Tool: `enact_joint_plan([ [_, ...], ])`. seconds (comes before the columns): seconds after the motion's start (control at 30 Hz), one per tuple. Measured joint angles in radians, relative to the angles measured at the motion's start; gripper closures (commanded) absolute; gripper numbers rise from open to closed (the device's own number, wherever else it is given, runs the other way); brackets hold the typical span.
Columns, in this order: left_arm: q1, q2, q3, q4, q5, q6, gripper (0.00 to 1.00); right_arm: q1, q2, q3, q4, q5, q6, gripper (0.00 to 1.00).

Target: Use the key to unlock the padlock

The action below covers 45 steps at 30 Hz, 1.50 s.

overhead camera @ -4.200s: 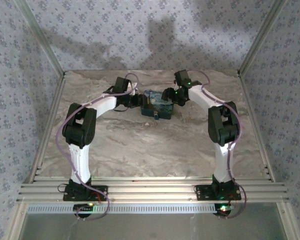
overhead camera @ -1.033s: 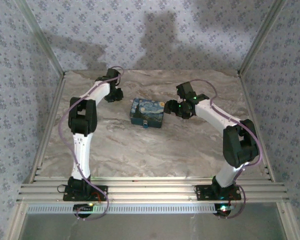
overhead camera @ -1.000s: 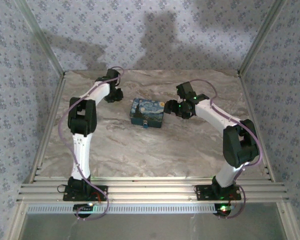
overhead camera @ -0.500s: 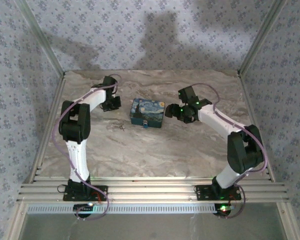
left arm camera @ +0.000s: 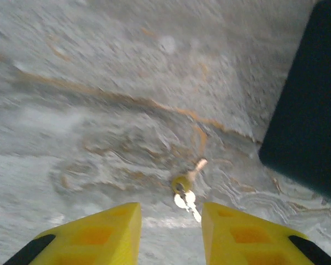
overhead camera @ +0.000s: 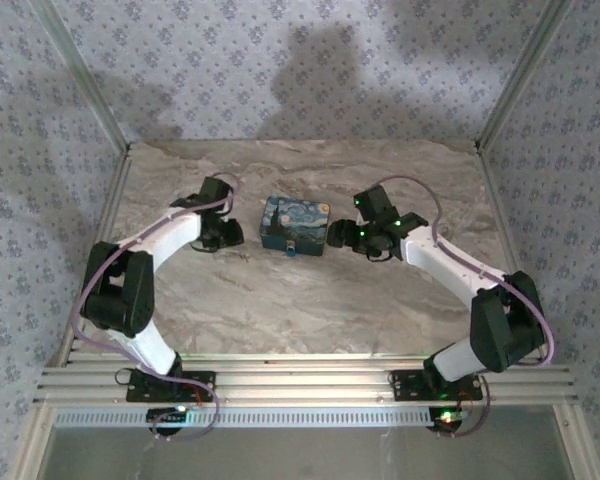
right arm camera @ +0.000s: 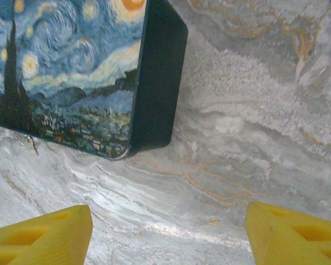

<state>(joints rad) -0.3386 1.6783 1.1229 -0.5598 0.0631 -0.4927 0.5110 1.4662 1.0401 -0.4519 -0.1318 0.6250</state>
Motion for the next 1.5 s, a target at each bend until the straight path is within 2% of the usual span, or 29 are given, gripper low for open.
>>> enact_joint_plan([
  [0.2,-0.076,0.047,-0.016,0.029,-0.002,-0.033,0.71,0.035,-0.001,-0.013,0.001,0.013,0.009,0.26],
  [0.6,-0.068,0.131,-0.009,0.041,-0.054,-0.02,0.75,0.044,-0.055,-0.08,0.007,0.041,0.023,0.25],
  [0.83,-0.066,0.142,0.008,0.045,-0.057,-0.002,0.99,0.044,-0.059,-0.08,0.007,0.045,0.023,0.25],
  [1.03,-0.063,0.135,0.002,0.065,-0.052,0.044,1.0,0.032,-0.076,-0.089,0.02,0.033,0.034,0.25],
  [1.3,-0.054,-0.017,-0.038,0.063,0.007,0.135,1.0,0.007,-0.171,-0.105,0.032,0.026,0.042,0.25],
  [1.5,-0.062,-0.177,-0.045,0.063,0.085,0.19,1.0,-0.011,-0.253,-0.138,0.066,-0.026,0.063,0.25],
])
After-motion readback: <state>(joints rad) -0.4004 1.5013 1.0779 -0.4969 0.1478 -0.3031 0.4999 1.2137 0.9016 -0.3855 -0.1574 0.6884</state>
